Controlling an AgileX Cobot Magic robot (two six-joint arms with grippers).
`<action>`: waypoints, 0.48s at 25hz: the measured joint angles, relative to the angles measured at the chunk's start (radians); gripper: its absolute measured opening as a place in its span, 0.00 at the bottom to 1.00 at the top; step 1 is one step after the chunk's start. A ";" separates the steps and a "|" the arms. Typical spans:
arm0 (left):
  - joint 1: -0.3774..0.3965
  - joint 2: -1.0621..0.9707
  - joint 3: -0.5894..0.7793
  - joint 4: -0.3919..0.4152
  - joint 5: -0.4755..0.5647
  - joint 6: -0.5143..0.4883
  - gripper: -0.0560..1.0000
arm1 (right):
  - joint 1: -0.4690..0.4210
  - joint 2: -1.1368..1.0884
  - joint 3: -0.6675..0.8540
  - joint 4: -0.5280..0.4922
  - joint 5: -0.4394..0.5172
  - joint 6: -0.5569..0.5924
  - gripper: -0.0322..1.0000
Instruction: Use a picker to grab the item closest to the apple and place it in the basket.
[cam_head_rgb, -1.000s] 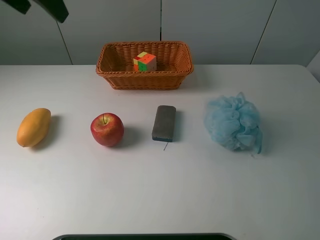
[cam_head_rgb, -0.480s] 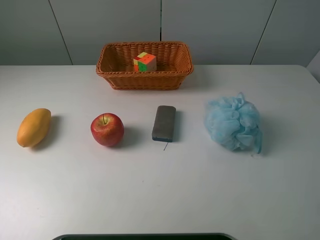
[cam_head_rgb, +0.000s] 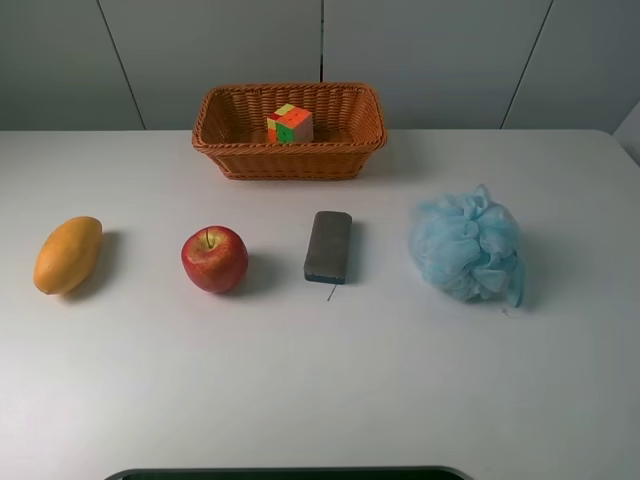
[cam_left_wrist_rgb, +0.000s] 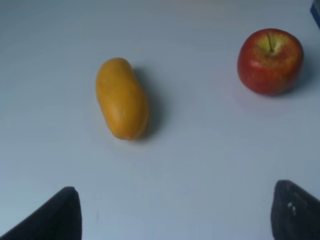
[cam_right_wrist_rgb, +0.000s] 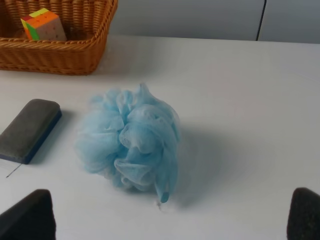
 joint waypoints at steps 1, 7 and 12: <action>0.029 -0.028 0.002 -0.012 -0.005 0.018 0.74 | 0.000 0.000 0.000 0.000 0.000 0.000 0.71; 0.141 -0.131 0.002 -0.047 -0.011 0.064 0.74 | 0.000 0.000 0.000 0.000 0.000 0.000 0.71; 0.147 -0.135 0.002 -0.056 -0.011 0.075 0.74 | 0.000 0.000 0.000 0.000 0.000 0.000 0.71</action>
